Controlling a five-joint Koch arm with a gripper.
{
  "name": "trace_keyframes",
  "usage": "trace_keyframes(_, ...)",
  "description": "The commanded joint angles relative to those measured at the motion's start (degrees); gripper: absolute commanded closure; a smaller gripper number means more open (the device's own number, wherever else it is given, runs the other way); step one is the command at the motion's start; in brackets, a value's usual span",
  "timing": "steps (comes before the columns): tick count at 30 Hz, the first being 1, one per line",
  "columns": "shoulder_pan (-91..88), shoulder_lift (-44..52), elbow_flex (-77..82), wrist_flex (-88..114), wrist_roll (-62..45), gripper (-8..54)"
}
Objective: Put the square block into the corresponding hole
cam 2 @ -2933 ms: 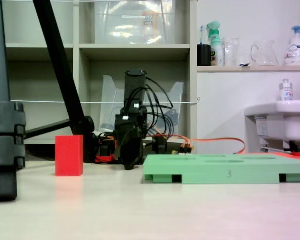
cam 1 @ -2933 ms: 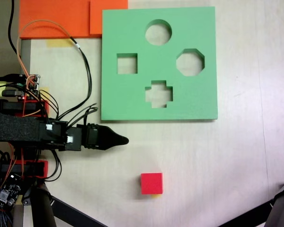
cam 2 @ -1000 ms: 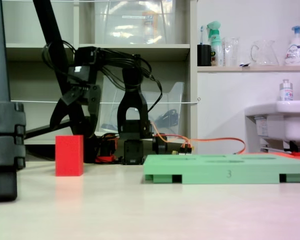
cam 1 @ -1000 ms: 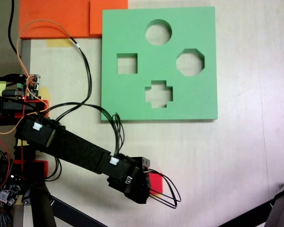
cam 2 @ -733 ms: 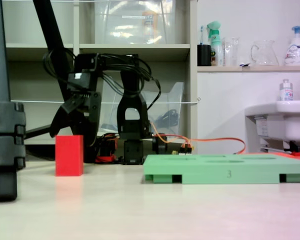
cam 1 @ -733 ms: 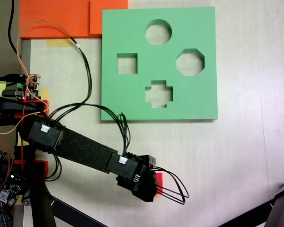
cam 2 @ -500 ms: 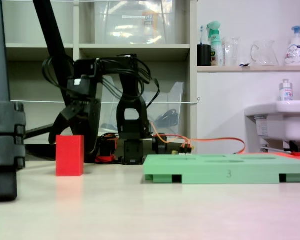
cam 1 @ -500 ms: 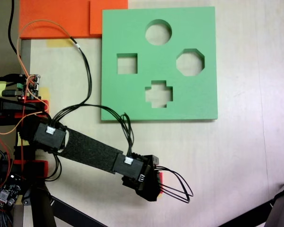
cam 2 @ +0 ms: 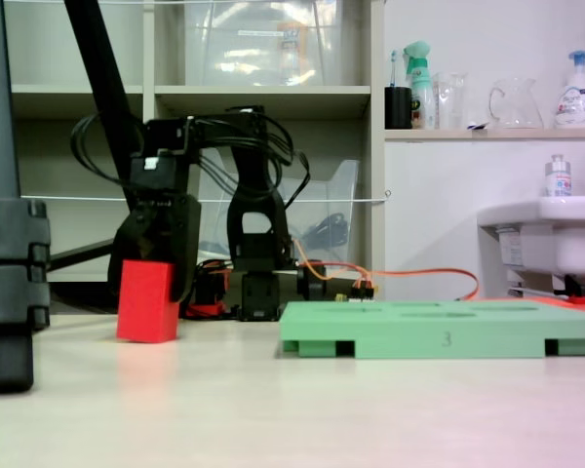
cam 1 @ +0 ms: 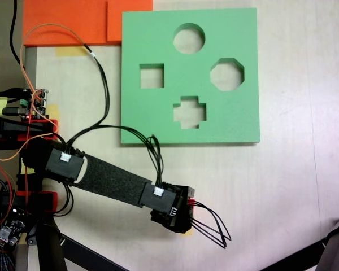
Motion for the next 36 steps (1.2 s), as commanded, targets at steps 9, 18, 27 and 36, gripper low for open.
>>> trace_keyframes(9,-1.8,7.8,-1.2,14.6,3.6,28.0)
trace_keyframes(18,-18.3,21.5,-8.6,24.3,13.6,28.8)
trace_keyframes(27,-47.4,21.8,-10.5,20.9,37.7,28.7)
trace_keyframes(36,-63.4,17.3,-10.5,14.9,58.2,28.7)
